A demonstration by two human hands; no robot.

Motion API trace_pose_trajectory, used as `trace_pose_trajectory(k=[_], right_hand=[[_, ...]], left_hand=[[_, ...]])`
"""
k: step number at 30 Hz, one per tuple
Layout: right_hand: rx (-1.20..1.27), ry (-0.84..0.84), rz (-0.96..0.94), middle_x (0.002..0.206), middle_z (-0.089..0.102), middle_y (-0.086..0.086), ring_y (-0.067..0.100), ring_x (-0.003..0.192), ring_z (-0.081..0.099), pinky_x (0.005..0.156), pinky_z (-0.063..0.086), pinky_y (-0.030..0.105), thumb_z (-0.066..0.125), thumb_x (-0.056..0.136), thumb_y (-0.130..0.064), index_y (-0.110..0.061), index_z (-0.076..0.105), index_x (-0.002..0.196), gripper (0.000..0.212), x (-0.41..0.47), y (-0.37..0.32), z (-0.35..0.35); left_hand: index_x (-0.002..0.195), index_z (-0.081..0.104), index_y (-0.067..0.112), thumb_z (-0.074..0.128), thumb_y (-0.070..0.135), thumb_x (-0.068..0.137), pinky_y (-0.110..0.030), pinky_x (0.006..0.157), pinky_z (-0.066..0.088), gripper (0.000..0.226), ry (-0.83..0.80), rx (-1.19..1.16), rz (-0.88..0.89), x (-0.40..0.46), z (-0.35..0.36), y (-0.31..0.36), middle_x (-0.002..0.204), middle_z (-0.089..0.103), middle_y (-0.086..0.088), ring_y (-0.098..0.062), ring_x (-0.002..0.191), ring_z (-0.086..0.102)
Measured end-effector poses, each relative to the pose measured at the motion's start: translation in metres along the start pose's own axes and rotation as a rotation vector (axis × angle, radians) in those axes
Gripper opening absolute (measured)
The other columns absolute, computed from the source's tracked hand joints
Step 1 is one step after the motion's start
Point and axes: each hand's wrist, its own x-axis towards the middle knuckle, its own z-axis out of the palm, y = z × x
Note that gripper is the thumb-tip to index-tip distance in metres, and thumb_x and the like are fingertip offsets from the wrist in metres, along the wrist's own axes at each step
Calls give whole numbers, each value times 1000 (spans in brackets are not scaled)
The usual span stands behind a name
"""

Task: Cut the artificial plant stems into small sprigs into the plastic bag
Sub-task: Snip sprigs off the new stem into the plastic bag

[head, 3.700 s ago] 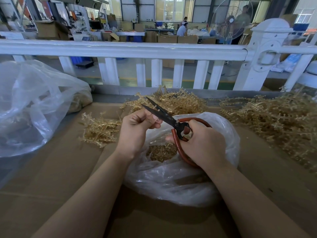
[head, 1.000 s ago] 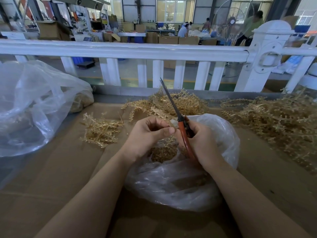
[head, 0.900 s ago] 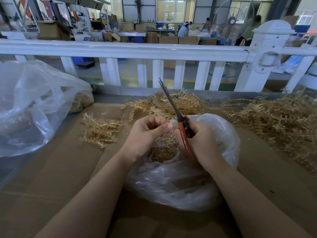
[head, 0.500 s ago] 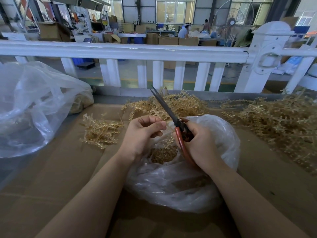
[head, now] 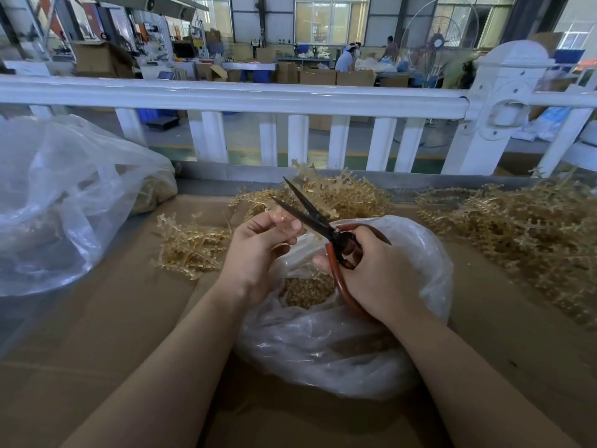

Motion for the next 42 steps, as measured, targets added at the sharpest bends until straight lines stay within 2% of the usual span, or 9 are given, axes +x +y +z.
trace_pose_trajectory(k=[4,6,13,18,22,26,31,39,42], right_hand=[[-100,1,1,87,62,-16,3,79,57,64,45,15,47,69,-87,-28,59,96,66,1,0,-2],[-129,-8,3,89,63,-15,4,80,58,65,48,18,47,70,-87,-27,59,98,66,1,0,-3],[-223,14,-40,77,54,-19,0,68,50,54,35,13,43,71,-91,-32,52,86,61,2,1,-4],[-258,106,-71,61,41,-20,-5,53,38,47,21,12,23,70,-95,-32,43,75,66,0,-5,-7],[-251,102,-77,62,49,-17,-1,53,44,46,30,14,22,68,-97,-30,47,73,72,0,-3,-6],[-245,111,-96,63,49,-18,-1,53,41,49,27,12,29,70,-94,-30,48,74,67,-1,-4,-5],[-233,108,-105,69,50,-19,0,56,42,51,30,13,19,70,-98,-30,52,78,76,-2,-3,-6],[-181,122,-125,58,41,-21,-5,49,37,48,27,12,8,73,-97,-28,48,74,79,-2,-6,-6],[-163,111,-133,58,49,-16,2,49,45,48,39,18,10,74,-97,-26,52,74,82,-1,-4,-6]], left_hand=[[80,59,5,68,4,76,-17,53,51,9,-39,-20,26,-1,-1,-2,75,60,-6,-8,62,60],[80,63,8,68,7,76,-18,58,49,6,-52,51,65,0,-2,-2,73,64,-1,-7,64,58],[80,67,12,62,-6,85,-24,68,41,19,-25,185,110,3,-5,-6,76,64,-1,-10,70,53],[82,70,15,59,-11,84,-24,69,41,27,-8,202,109,4,-4,-8,79,63,-5,-9,71,53],[83,66,10,59,-9,84,-25,67,40,20,-19,218,109,5,-5,-8,75,61,-2,-7,67,52],[81,63,8,62,-3,83,-27,68,38,11,-60,227,114,5,-6,-8,71,60,2,-7,66,51],[78,63,10,66,12,72,-29,68,35,8,-82,223,116,6,-7,-8,68,60,3,-8,66,49],[77,65,13,65,13,76,-29,66,33,1,-120,231,141,8,-9,-10,67,60,5,-7,65,48],[80,64,10,65,16,77,-29,67,33,7,-118,232,142,9,-10,-11,68,60,5,-7,66,48]])
